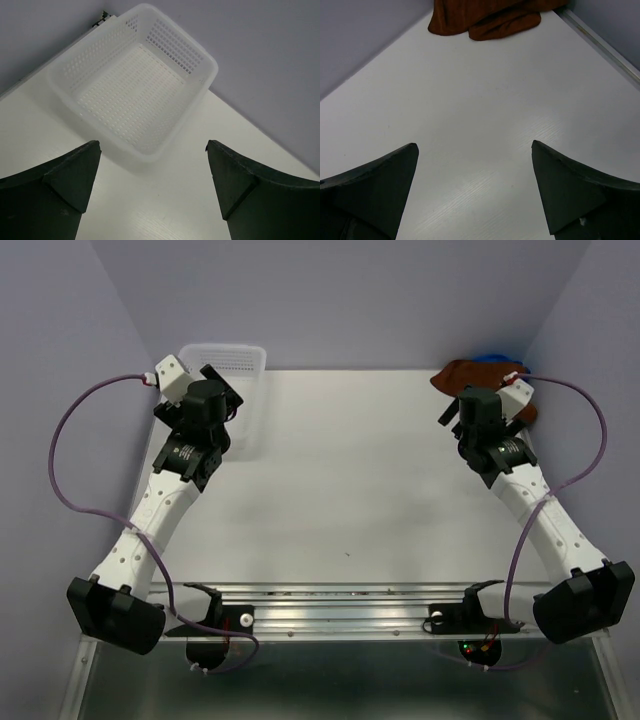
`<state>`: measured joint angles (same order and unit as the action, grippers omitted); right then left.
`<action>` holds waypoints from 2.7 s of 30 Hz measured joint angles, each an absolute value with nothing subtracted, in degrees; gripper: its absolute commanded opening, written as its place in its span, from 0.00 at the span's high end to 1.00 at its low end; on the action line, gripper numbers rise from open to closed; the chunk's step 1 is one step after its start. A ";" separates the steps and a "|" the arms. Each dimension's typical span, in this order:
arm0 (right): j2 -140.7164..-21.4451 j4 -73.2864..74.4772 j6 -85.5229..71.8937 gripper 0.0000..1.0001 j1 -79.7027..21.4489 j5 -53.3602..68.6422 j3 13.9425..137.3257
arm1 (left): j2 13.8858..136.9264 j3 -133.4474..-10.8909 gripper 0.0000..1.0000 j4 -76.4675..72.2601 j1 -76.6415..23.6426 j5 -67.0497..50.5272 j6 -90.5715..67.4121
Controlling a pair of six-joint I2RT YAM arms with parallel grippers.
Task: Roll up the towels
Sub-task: Grab a towel with the right arm
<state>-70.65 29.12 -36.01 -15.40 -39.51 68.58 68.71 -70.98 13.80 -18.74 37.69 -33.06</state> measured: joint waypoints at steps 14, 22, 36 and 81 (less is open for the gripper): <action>-86.37 21.45 -29.52 0.00 -7.31 -31.88 75.77 | 69.04 -70.96 0.01 12.86 -18.74 38.04 -32.18; -109.82 21.19 -27.16 0.00 6.74 -22.26 93.36 | 75.00 -71.83 0.01 14.68 -18.74 38.68 -32.23; -136.11 21.02 -24.18 0.00 12.73 -14.52 119.77 | 85.49 -78.59 0.01 18.48 -18.74 35.48 -30.46; -135.00 18.46 -25.28 0.99 13.54 -8.01 118.80 | 84.90 -78.78 0.01 18.24 -18.74 36.47 -28.29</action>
<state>-135.00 18.46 -25.28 13.54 -8.01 118.80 84.90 -78.78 18.24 -18.74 36.47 -28.29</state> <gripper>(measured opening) 0.040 0.986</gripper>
